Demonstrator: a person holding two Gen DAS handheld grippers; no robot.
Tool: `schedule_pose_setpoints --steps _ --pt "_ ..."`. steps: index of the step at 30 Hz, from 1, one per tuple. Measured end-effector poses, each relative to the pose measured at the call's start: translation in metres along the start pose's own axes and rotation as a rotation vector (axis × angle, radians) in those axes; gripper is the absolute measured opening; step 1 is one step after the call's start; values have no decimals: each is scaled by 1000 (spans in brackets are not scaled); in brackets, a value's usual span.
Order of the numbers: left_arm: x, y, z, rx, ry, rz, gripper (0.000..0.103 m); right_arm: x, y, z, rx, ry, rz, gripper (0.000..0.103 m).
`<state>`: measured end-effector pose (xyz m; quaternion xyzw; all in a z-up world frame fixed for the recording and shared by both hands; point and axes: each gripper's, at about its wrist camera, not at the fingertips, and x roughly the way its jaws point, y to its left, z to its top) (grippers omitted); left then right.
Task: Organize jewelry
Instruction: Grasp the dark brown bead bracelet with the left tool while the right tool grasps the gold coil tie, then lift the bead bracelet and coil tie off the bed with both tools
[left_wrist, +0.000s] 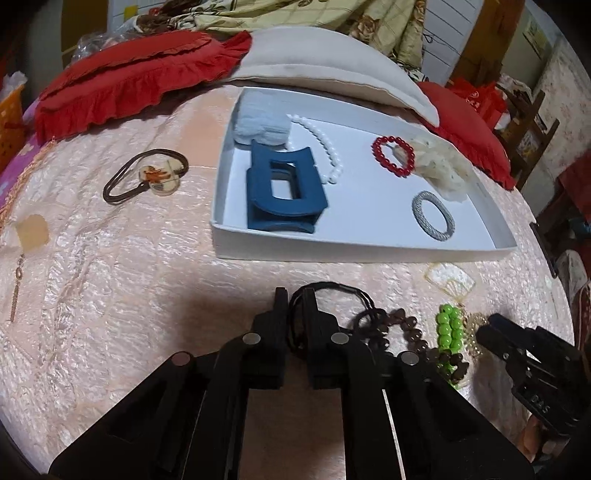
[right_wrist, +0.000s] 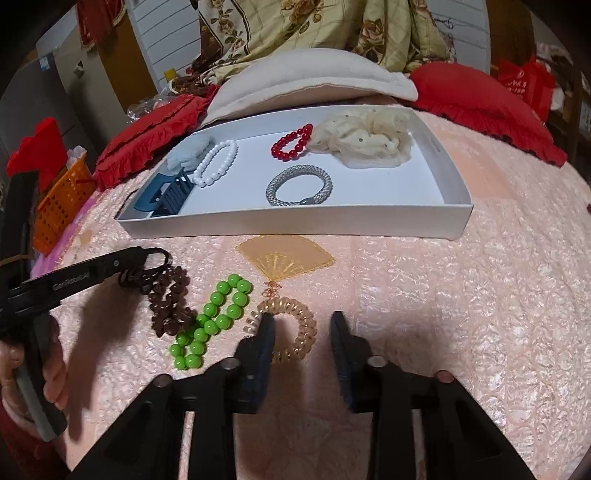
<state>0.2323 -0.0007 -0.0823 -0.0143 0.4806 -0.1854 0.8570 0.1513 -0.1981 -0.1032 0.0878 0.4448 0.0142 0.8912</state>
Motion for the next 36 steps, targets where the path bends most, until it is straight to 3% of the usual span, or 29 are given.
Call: schedule_pose_setpoints --steps 4,6,19,25,32,36 --pt "-12 -6 0 8 -28 -24 5 1 4 -1 -40 -14 -40 12" --pt "-21 -8 1 9 -47 -54 5 1 3 -1 -41 -13 -38 10" --pt "-81 -14 -7 36 -149 -169 5 -34 6 5 -11 -48 8 9" --pt "-101 -15 -11 49 -192 -153 5 -51 11 5 -16 -68 14 9" --pt "-69 21 -10 -99 -89 -168 6 -56 11 -1 -2 -55 19 9" --pt "-47 28 -12 -129 -35 -134 8 -47 0 -5 62 -16 45 9"
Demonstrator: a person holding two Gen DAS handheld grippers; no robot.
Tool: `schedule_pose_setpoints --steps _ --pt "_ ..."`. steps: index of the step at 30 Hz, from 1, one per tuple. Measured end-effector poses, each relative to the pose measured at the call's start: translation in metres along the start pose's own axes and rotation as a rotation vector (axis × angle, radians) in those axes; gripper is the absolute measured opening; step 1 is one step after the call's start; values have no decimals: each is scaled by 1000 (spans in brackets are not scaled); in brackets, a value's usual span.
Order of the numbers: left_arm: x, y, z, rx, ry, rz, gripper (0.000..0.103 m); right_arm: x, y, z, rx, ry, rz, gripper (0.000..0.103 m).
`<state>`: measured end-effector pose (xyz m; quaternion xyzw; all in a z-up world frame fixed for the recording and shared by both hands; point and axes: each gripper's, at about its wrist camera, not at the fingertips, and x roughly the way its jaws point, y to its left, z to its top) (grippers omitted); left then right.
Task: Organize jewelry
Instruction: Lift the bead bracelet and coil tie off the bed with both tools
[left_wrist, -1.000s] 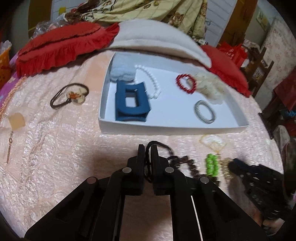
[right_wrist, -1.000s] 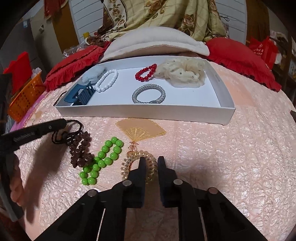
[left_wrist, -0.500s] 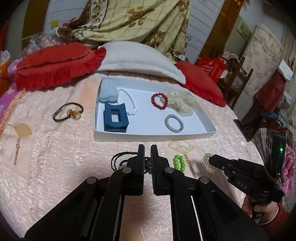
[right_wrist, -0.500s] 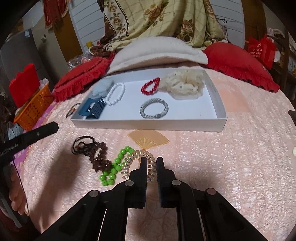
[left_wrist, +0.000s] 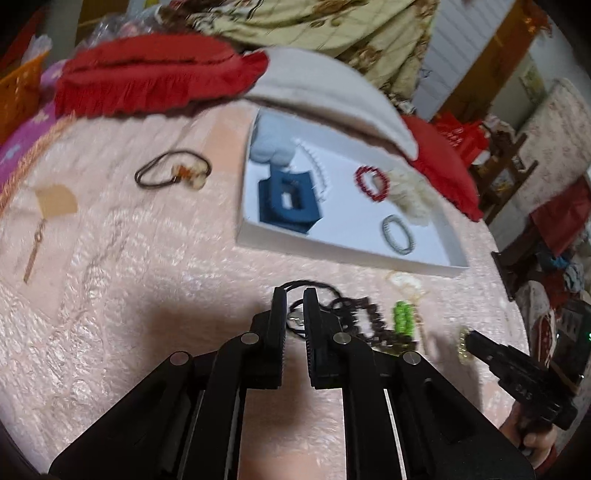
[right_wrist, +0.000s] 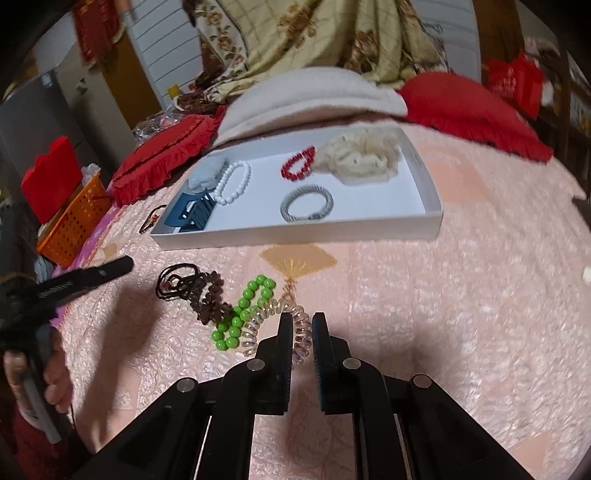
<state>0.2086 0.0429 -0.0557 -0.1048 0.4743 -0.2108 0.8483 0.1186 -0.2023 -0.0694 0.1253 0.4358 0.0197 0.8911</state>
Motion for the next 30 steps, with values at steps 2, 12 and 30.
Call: schedule_pose_setpoints --steps 2,12,30 --pt "2 -6 -4 9 9 -39 12 3 -3 -3 9 9 -4 9" --pt "22 -55 -18 66 52 -179 52 20 -18 -12 13 35 -18 9" --pt "43 -82 -35 174 88 -16 9 26 -13 -19 -18 19 -36 9"
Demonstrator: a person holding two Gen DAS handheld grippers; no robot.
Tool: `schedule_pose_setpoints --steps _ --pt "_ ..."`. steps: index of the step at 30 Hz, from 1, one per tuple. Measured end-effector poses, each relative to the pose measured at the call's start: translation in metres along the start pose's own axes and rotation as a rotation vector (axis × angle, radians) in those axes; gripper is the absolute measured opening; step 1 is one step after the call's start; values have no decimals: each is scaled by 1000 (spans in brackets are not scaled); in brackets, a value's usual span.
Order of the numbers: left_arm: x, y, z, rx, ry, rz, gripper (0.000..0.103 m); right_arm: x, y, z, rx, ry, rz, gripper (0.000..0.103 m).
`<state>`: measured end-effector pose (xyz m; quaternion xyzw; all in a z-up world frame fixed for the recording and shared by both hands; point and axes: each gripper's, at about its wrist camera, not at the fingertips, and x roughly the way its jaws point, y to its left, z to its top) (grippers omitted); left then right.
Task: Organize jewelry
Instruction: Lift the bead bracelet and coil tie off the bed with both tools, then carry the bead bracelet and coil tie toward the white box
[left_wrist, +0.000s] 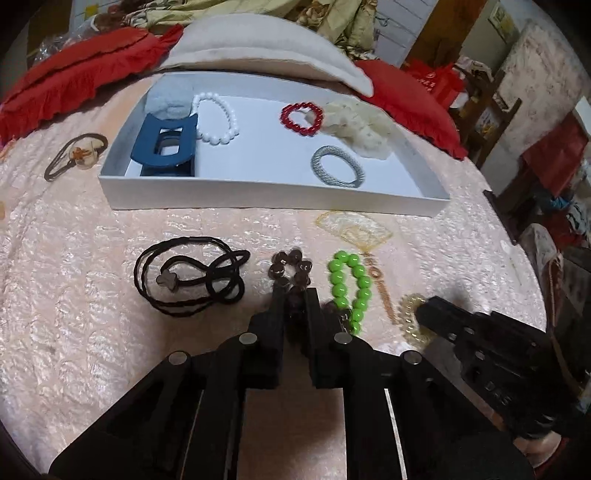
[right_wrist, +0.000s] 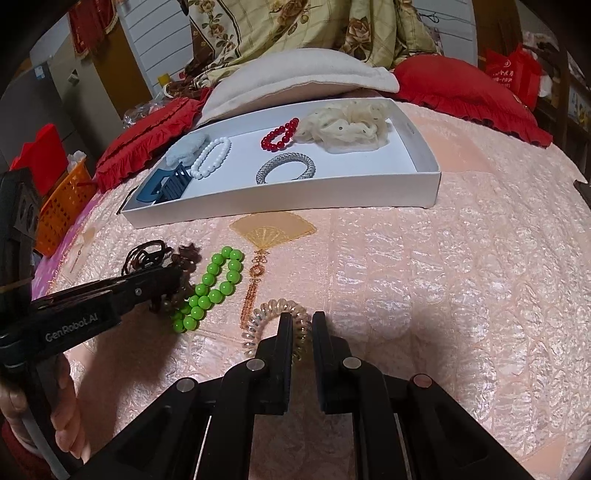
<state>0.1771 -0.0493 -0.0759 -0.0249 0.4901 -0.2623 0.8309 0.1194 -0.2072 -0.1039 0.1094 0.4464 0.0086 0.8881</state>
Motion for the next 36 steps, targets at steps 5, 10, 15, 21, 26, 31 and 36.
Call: schedule_pose_setpoints --steps 5,10,15,21,26,31,36 --pt "-30 -2 -4 9 -55 -52 9 -5 -3 -1 16 -6 35 9" --pt "-56 2 -2 -5 -106 -90 9 -24 -6 0 26 -41 55 9" --pt "-75 8 1 -17 -154 -74 9 -43 -10 6 47 -82 73 9" --pt "-87 1 -1 26 -207 63 9 -55 -8 8 37 -112 50 9" --pt "-96 -17 -4 84 -235 185 9 -62 -2 4 -4 -125 -4 9" --pt "-102 -39 -15 145 -250 292 9 -72 4 1 -55 -144 -70 9" --pt "-108 -48 -25 149 -244 347 9 -87 13 -4 -117 -179 -118 9"
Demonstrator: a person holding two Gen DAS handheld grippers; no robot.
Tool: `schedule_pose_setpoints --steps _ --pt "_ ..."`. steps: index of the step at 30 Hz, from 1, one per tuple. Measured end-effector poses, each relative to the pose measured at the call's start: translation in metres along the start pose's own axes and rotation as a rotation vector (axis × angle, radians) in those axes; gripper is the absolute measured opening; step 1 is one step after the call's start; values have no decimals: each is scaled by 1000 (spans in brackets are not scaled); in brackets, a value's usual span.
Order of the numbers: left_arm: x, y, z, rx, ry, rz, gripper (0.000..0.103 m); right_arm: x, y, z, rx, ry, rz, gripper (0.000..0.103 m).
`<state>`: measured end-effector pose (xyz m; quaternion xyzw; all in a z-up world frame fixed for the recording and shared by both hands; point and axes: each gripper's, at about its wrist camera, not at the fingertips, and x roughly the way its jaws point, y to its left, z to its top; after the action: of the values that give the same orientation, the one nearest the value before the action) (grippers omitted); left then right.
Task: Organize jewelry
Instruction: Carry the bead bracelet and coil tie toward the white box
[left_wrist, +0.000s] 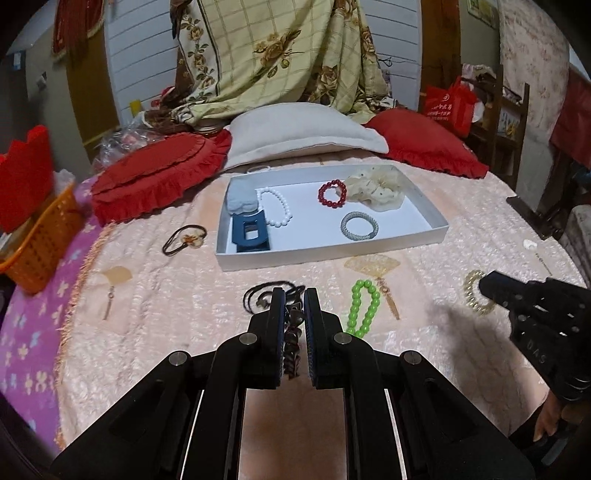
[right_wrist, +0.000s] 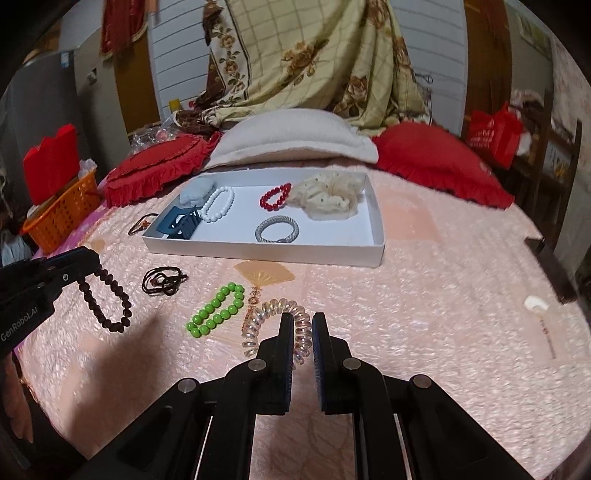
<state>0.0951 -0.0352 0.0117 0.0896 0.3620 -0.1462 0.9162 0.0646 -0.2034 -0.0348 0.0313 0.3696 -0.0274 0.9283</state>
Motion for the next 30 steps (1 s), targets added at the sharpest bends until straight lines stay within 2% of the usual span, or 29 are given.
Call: schedule_pose_setpoints --steps 11,23,26,30 --pt "-25 -3 -3 6 -4 74 9 -25 -4 -1 -1 -41 -21 9" --pt "-35 -9 -2 21 -19 87 9 -37 -11 -1 6 -59 -36 9" --pt "-35 -8 -2 18 -21 84 9 -35 -12 0 0 -50 -65 9" --pt "-35 -1 2 4 -18 76 9 -30 -13 5 -24 -31 -146 9"
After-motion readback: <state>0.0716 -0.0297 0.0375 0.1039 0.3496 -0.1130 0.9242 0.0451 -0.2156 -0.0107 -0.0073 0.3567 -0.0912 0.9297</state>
